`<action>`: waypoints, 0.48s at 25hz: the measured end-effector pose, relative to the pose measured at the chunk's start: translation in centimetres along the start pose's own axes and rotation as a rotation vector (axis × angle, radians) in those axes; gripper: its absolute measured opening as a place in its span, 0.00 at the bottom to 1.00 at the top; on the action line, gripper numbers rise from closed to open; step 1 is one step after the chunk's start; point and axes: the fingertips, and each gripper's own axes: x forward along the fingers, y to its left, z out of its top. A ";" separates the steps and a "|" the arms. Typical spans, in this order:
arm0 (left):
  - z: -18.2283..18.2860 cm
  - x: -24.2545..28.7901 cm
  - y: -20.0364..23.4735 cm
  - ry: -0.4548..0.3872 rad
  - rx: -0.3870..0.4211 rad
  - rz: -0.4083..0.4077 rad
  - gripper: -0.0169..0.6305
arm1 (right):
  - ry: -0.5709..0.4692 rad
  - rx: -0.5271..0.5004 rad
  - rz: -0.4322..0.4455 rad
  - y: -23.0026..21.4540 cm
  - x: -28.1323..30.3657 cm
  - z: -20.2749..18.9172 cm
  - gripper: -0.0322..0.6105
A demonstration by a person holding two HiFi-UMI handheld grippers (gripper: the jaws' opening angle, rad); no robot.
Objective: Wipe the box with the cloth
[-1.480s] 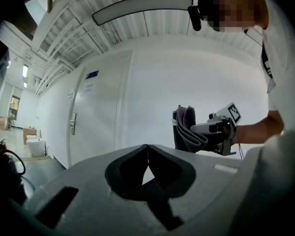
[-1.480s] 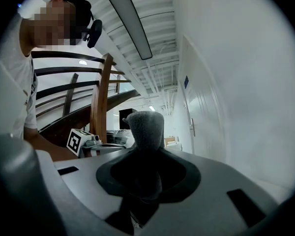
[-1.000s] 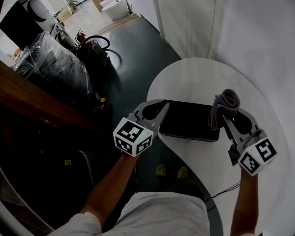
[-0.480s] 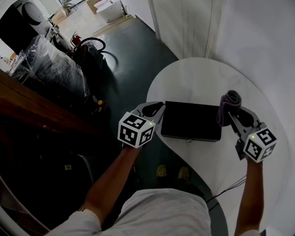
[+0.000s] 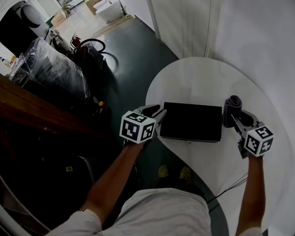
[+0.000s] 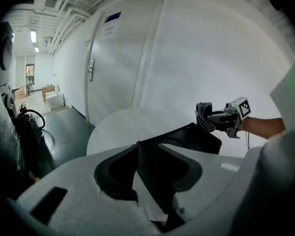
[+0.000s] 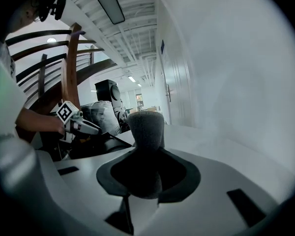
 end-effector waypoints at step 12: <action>-1.4 1.3 0.3 0.095 -0.055 0.013 0.24 | 0.103 0.086 0.058 -1.7 2.3 -4.1 0.20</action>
